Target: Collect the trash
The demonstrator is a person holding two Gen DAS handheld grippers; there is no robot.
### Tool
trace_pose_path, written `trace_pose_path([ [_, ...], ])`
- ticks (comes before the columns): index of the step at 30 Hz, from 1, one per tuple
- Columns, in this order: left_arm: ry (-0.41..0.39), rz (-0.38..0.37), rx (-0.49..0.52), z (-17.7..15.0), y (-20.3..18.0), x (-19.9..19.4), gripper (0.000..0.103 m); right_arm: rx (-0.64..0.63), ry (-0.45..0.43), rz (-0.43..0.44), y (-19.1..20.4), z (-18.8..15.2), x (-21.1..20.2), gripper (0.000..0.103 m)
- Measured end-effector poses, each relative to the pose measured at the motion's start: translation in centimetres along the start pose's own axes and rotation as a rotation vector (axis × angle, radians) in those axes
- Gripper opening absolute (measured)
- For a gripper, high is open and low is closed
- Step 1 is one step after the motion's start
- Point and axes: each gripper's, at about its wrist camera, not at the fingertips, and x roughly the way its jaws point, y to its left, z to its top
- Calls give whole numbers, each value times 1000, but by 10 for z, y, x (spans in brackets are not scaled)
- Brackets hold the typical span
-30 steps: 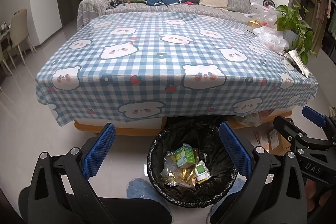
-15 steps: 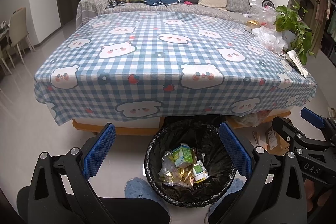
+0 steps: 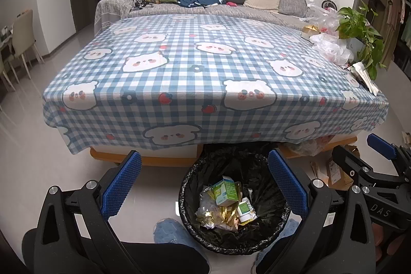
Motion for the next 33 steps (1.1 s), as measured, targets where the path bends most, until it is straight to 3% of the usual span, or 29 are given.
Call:
trace_pose_path([
  [33, -9, 19, 36, -2, -7, 2, 97, 1, 3, -1, -1, 0, 6, 95],
])
